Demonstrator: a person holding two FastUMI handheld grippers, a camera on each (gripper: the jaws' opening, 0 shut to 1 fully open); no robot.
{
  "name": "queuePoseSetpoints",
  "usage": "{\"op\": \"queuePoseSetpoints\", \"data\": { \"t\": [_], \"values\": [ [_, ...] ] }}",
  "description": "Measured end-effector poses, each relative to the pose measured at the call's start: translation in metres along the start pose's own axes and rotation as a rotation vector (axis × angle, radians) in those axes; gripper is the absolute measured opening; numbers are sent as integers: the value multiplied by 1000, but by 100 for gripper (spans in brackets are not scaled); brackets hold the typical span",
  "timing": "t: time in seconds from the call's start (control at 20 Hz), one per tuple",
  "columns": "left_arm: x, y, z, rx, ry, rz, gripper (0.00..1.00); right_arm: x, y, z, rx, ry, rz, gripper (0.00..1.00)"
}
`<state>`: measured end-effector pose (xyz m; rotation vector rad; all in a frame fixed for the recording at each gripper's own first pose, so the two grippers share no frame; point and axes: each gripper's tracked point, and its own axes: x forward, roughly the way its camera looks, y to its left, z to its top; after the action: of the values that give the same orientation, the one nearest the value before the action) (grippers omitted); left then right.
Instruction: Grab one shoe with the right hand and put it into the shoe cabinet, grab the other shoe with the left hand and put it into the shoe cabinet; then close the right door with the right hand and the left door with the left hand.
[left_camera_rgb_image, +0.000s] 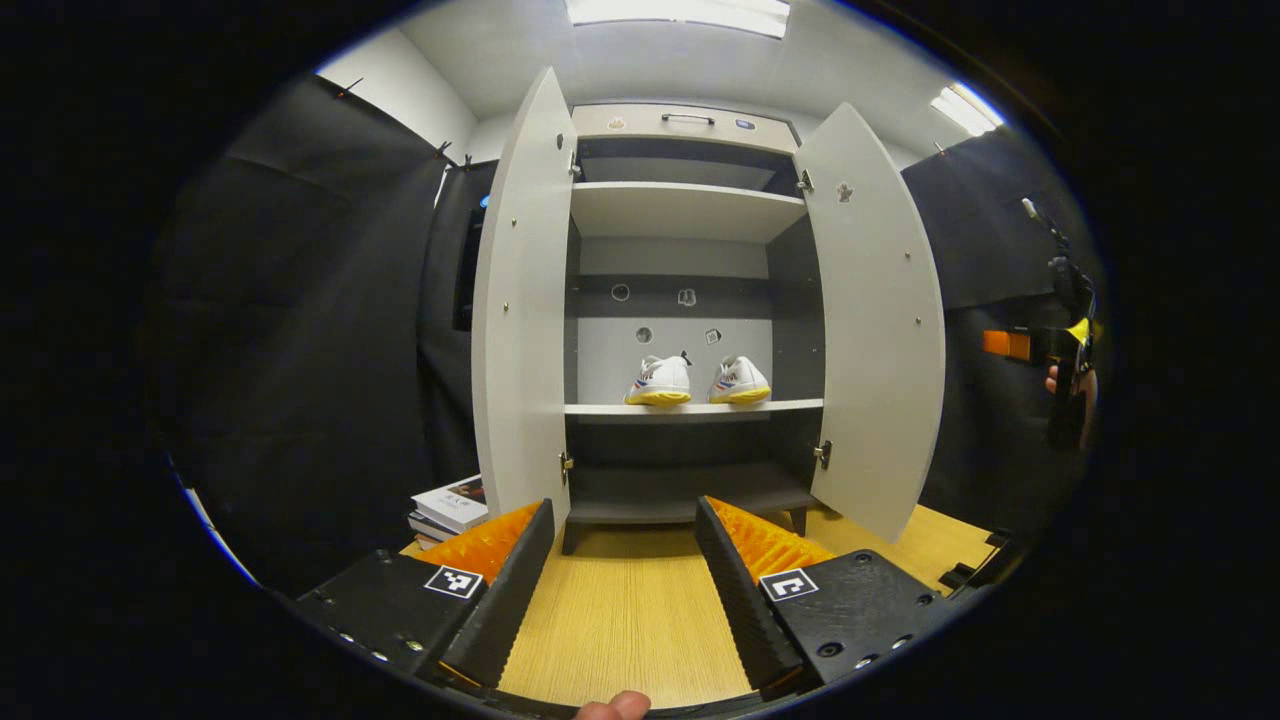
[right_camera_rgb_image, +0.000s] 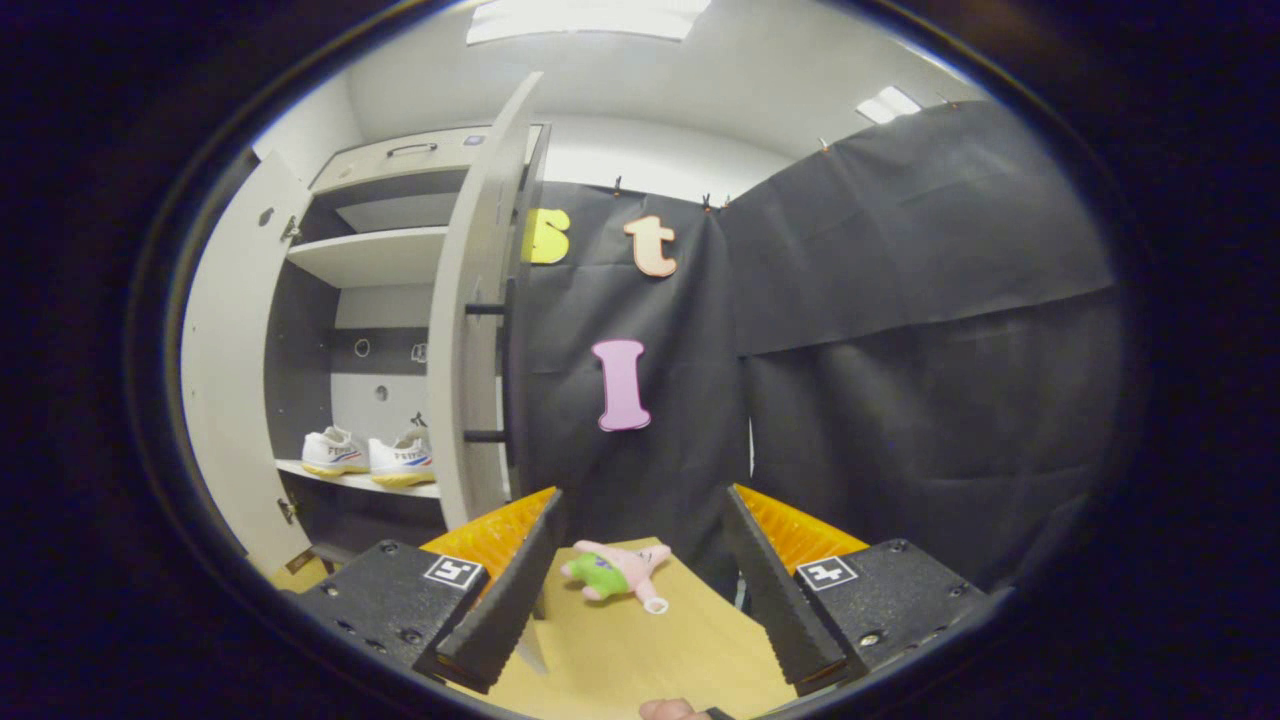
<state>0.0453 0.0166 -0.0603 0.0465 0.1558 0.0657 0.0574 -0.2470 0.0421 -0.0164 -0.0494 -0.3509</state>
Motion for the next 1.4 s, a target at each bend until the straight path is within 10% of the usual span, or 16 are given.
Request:
{"op": "queuePoseSetpoints", "data": {
  "t": [0.45, 1.4],
  "values": [
    [-1, -1, -17, -2, 59, -24, 85, 76, 31, 28, -19, -5, 39, 97],
    [-1, -2, -21, -22, 84, -16, 85, 41, 179, 27, 91, -7, 316, 94]
  ]
}}
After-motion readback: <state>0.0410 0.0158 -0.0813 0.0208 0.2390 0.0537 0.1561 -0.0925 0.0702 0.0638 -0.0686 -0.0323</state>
